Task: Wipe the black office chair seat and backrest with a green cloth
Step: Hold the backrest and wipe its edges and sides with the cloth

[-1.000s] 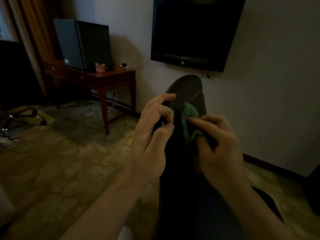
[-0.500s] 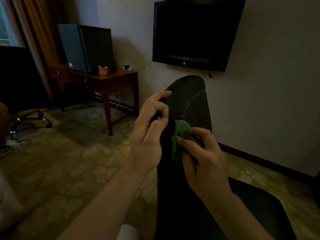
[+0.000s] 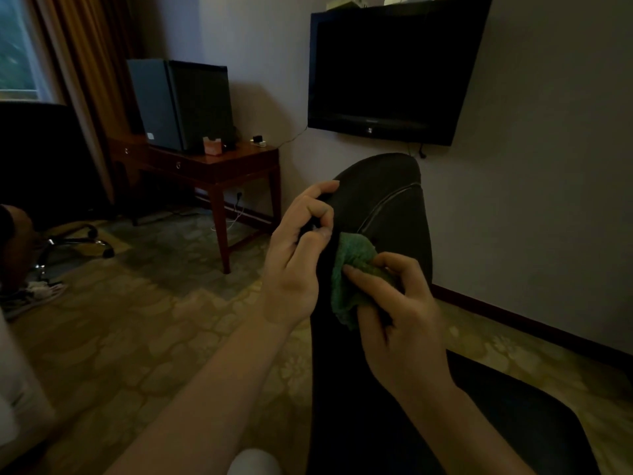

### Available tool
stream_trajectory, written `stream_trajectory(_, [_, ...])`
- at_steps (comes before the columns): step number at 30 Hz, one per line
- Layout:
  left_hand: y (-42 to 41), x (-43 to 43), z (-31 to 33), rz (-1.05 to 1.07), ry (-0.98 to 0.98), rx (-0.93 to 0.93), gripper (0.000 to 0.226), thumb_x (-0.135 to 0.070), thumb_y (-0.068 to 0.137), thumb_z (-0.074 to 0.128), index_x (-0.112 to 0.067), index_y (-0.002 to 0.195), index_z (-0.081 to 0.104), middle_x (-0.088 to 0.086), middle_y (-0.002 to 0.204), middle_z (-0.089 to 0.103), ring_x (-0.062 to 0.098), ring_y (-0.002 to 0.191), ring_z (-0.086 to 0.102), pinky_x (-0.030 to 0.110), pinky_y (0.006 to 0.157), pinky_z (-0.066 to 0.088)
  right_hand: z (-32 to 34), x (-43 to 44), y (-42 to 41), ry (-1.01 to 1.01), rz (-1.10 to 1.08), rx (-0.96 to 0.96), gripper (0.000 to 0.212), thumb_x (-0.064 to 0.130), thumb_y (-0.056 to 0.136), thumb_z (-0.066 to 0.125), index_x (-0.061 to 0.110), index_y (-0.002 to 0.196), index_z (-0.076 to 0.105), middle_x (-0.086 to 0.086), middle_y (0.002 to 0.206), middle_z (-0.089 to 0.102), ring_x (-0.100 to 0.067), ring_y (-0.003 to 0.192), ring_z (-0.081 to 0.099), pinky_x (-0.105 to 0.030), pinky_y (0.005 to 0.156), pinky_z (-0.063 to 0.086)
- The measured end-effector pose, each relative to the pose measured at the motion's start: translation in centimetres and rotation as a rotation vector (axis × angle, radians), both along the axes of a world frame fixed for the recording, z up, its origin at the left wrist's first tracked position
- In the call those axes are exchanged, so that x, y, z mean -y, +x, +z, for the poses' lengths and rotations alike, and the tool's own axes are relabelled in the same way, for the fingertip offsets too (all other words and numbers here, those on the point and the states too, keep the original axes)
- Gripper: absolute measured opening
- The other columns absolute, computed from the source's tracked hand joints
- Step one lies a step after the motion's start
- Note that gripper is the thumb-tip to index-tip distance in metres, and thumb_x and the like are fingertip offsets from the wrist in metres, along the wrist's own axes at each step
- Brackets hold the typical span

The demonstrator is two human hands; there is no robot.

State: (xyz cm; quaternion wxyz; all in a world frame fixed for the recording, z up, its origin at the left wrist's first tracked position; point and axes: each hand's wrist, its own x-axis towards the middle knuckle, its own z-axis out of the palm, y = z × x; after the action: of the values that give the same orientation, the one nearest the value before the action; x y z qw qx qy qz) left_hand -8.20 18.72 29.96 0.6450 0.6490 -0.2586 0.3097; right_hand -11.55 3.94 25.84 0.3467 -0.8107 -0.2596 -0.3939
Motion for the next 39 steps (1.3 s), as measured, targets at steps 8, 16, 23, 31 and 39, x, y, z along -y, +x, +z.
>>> stream_trajectory(8, [0.3,0.0,0.1,-0.019,-0.029,-0.061,0.005,-0.019,0.082,0.050,-0.015,0.078,0.050,-0.005,0.131,0.058,0.021,0.128,0.050,0.061,0.108,0.037,-0.1,1.2,3.8,-0.096,-0.055,-0.040,0.034,0.025,0.093,0.051,0.018,0.123,0.066,-0.006,0.129,0.051,-0.017,0.109,0.055,-0.034,0.081,0.057])
stream_trajectory(16, [0.7,0.1,0.4,-0.051,-0.043,-0.077,0.008,-0.003,0.082,0.046,-0.010,0.078,0.046,-0.003,0.131,0.058,0.014,0.124,0.053,0.040,0.106,0.044,1.5,2.0,3.1,0.059,-0.048,-0.136,0.040,0.022,0.091,0.052,0.028,0.130,0.061,0.018,0.126,0.039,-0.001,0.111,0.047,-0.028,0.091,0.054])
stream_trajectory(23, [1.0,0.0,0.2,-0.064,-0.060,-0.070,0.006,-0.011,0.078,0.053,-0.011,0.079,0.047,-0.002,0.133,0.057,0.027,0.129,0.049,0.066,0.106,0.035,1.4,1.2,2.0,-0.130,0.039,-0.082,0.036,0.027,0.092,0.052,0.024,0.125,0.065,0.004,0.130,0.048,-0.008,0.112,0.052,-0.026,0.086,0.055])
stream_trajectory(31, [0.9,-0.7,1.4,0.055,0.099,-0.135,0.007,-0.006,0.073,0.056,-0.011,0.074,0.051,-0.012,0.125,0.061,0.007,0.125,0.050,0.045,0.107,0.038,2.0,1.5,4.7,-0.097,-0.081,-0.190,0.036,0.018,0.094,0.059,0.027,0.128,0.063,0.006,0.131,0.046,-0.003,0.109,0.047,-0.021,0.090,0.050])
stream_trajectory(39, [1.5,-1.9,6.8,0.131,0.527,-0.368,0.014,-0.011,0.089,0.065,-0.024,0.092,0.062,-0.012,0.129,0.053,0.003,0.119,0.050,0.031,0.102,0.042,3.0,3.0,4.0,0.054,-0.047,-0.296,0.041,0.017,0.095,0.058,0.030,0.134,0.057,0.011,0.127,0.044,0.000,0.105,0.048,-0.017,0.089,0.048])
